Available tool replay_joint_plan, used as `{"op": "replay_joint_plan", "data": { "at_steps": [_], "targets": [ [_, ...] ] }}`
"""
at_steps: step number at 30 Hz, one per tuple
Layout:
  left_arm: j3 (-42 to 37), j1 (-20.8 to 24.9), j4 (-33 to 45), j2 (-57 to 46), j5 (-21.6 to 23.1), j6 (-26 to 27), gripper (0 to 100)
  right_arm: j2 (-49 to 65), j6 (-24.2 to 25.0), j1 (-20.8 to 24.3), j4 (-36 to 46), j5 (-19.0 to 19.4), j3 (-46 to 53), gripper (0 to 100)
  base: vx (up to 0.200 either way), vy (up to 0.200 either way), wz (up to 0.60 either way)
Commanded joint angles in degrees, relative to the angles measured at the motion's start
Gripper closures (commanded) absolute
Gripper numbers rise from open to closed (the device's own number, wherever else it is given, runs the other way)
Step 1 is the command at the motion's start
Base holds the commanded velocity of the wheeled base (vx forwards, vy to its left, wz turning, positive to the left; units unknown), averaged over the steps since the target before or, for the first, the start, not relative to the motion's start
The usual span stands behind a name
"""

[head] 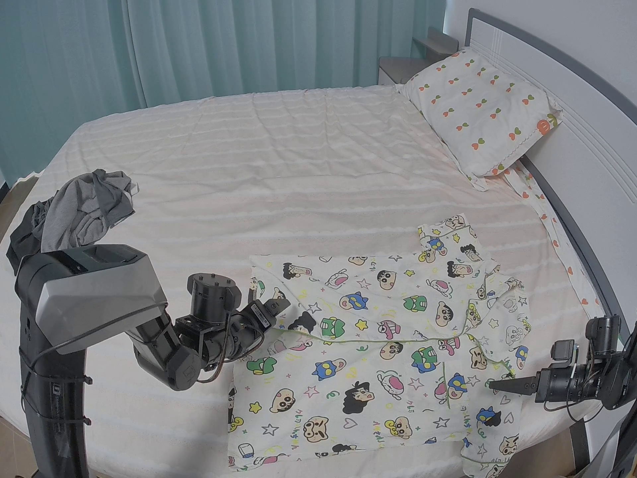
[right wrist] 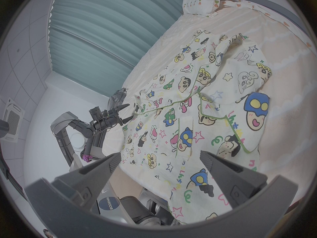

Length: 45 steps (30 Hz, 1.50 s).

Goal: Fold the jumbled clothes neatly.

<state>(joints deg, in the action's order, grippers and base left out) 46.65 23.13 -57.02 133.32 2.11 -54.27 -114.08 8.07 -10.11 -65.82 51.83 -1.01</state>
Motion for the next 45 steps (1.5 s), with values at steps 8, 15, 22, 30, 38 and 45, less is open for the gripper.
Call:
{"op": "replay_joint_plan", "data": {
  "at_steps": [8, 15, 22, 30, 38, 45],
  "targets": [
    [2.48, 0.69, -0.11, 1.16, -1.05, -2.07, 0, 0.0, -0.16, 0.0, -0.01, 0.02, 1.01, 0, 0.0, 0.0, 0.0],
    [2.57, 0.52, -0.11, 2.04, -1.67, -3.82, 100, 0.0, -0.16, 0.0, -0.01, 0.02, 1.01, 0, 0.0, 0.0, 0.0],
    [2.39, 0.6, -0.11, 2.39, -6.5, -4.0, 100, 0.0, -0.16, 0.0, -0.01, 0.02, 1.01, 0, 0.0, 0.0, 0.0],
    [-0.34, 0.69, -0.38, -0.43, -10.28, -3.56, 100, 0.09, -0.16, 0.0, 0.07, 0.02, 1.01, 0, 0.0, 0.0, 0.0],
    [-5.08, 1.92, -0.64, -3.77, -12.92, -1.36, 100, 0.09, -0.16, 0.0, 0.07, 0.02, 1.01, 0, 0.0, 0.0, 0.0],
    [-5.7, 4.12, -0.55, -2.62, -15.73, -0.92, 100, 0.17, -0.16, 0.0, 0.07, 0.02, 1.01, 0, 0.0, 0.0, 0.0]
  ]
}}
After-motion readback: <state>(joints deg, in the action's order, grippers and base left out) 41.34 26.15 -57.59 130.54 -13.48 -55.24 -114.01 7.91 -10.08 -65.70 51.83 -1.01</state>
